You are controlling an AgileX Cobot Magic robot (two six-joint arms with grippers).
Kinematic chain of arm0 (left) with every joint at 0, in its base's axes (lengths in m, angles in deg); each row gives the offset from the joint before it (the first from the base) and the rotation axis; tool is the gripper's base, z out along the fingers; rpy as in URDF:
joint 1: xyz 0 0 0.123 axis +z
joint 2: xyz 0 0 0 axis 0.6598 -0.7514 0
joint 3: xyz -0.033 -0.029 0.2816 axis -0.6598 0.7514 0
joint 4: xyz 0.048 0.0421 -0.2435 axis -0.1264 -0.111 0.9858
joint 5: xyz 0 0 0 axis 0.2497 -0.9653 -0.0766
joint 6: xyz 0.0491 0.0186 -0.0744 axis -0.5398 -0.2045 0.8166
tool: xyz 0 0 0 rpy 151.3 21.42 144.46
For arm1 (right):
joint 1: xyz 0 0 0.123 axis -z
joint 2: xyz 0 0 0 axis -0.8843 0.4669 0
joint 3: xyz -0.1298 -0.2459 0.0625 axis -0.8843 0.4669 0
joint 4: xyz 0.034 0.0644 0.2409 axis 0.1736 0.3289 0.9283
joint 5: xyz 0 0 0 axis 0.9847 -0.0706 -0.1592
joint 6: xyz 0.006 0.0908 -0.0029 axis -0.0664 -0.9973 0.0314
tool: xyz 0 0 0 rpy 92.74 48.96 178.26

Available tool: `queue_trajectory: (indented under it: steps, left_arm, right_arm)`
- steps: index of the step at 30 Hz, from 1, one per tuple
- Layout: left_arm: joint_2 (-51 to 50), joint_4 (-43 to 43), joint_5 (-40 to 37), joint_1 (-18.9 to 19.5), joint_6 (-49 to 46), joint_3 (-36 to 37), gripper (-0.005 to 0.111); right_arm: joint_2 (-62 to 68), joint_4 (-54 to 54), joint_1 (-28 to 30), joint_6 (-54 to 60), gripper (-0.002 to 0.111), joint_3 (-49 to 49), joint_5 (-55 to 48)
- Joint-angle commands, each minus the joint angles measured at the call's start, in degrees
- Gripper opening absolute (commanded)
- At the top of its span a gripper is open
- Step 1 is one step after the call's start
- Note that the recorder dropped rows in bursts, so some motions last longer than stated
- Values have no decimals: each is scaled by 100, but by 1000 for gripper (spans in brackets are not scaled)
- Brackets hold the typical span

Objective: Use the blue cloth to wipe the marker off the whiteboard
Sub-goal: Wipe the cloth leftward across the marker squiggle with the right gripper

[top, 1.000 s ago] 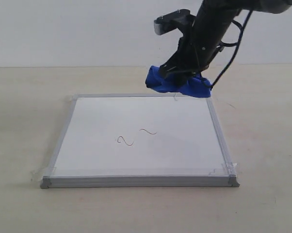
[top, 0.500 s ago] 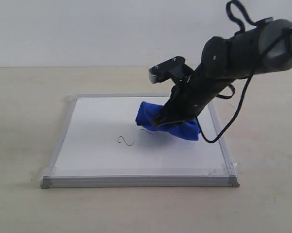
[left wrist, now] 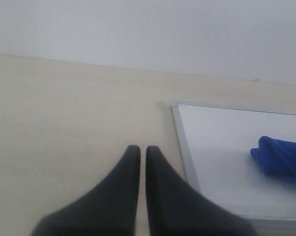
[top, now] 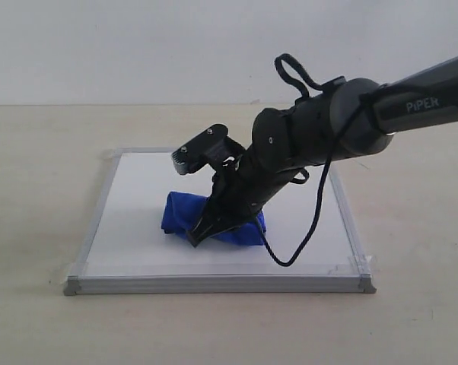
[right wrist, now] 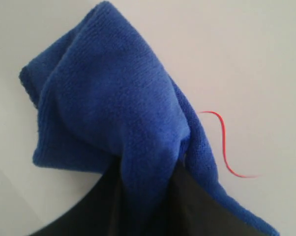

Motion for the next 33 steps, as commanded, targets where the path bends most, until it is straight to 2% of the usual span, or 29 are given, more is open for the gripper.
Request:
queue_trajectory:
  steps: [1,11,15,19,24,28,33]
  left_arm:
    - [18,44,-17,-18,-28,23,4]
    - [18,44,-17,-18,-28,23,4]
    - [18,44,-17,-18,-28,23,4]
    - [18,44,-17,-18,-28,23,4]
    - [18,44,-17,-18,-28,23,4]
    - [18,44,-17,-18,-28,23,4]
    - [18,44,-17,-18,-28,23,4]
  right_arm:
    - [177,-124,43,190,0,26,22]
    - [300,-176,1166,-368,0,16,927]
    - [300,-176,1367,-366,0,16,738]
    - [300,-154,1057,52,0,16,96]
    - [300,15,359,344,0,16,-434]
    - [300,103,-166,821,0,-43,-473]
    - [300,58,-267,820,0,-295,-195]
